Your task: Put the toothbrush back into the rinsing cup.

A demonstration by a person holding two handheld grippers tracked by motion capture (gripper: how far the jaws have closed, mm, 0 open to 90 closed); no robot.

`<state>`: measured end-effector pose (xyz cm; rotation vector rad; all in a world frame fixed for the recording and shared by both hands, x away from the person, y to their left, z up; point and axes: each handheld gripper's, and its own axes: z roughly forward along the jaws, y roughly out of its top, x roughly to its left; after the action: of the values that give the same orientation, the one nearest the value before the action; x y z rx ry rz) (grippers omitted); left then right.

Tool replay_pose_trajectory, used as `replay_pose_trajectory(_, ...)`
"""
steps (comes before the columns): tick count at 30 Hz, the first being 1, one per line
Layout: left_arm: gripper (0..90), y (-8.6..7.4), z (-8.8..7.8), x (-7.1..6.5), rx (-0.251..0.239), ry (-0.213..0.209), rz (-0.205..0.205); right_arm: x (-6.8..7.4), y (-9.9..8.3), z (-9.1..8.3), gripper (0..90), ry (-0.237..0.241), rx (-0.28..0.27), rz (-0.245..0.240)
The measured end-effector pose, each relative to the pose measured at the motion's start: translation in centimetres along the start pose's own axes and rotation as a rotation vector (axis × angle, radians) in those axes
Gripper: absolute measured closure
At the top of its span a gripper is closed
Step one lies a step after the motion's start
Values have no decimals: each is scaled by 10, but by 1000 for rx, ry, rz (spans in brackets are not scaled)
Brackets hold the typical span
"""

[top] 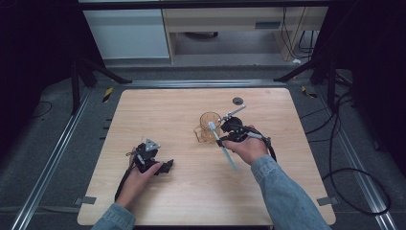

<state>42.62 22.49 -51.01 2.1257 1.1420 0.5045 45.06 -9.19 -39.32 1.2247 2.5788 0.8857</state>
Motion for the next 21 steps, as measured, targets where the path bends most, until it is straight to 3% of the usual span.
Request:
replay_pose_trajectory(11,0,0,0,0,0,0,1,14,11,6,794,11,-70,2)
replay_pose_trajectory(21,0,0,0,0,2,1,1,27,21,5,794,-13,-195,-28)
